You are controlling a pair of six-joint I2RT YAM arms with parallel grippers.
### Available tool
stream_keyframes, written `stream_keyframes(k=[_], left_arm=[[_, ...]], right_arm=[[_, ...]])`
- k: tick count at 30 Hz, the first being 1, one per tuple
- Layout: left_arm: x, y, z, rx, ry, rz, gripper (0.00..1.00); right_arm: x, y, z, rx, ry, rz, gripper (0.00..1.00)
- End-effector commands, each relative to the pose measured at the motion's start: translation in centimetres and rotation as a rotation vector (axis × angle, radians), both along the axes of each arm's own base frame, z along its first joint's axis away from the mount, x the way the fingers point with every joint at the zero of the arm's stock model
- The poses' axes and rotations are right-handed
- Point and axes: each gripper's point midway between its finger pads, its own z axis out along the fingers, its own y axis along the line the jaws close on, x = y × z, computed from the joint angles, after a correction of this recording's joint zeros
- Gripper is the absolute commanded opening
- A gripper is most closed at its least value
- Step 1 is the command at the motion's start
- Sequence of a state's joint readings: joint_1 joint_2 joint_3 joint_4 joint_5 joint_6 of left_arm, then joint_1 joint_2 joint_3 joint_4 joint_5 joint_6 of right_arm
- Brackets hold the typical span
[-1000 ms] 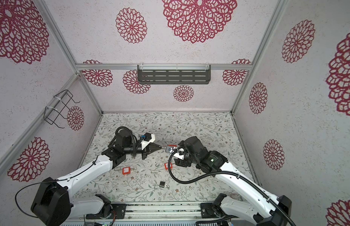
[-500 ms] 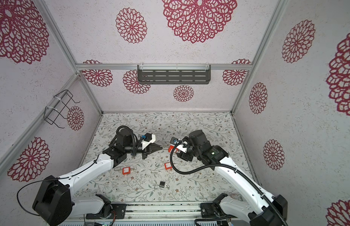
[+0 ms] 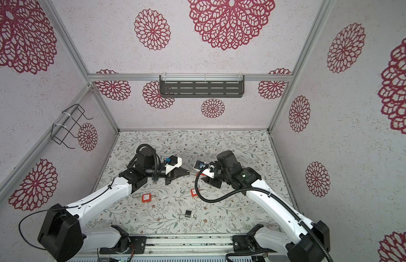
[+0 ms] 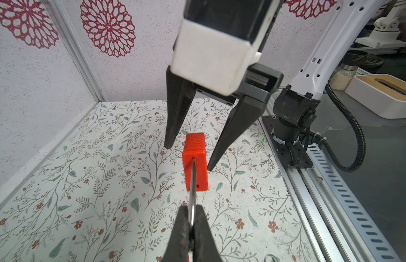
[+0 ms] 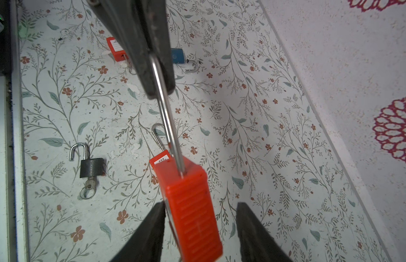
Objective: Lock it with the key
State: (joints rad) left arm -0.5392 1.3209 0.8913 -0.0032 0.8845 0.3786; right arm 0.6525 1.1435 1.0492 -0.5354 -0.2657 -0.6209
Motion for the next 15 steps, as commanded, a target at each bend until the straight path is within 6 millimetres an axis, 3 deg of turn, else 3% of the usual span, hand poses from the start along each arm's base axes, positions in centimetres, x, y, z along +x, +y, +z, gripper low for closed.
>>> stream_keyframes(k=[1,10,15], left_arm=[[-0.7,-0.4,1.8,-0.024,-0.049,-0.051,0.00],[-1.1,-0.7,1.7,0.000,-0.048,-0.074,0.00],[-1.3,-0.7,1.3,0.017,-0.048,-0.086,0.00]], right_arm=[[-0.1,0.7,1.0,0.036,-0.004,0.033,0.46],[-0.9,1.2,1.0,0.047,0.021,0.085,0.28],[-1.7,1.6,1.1,0.059,0.047,0.128,0.23]])
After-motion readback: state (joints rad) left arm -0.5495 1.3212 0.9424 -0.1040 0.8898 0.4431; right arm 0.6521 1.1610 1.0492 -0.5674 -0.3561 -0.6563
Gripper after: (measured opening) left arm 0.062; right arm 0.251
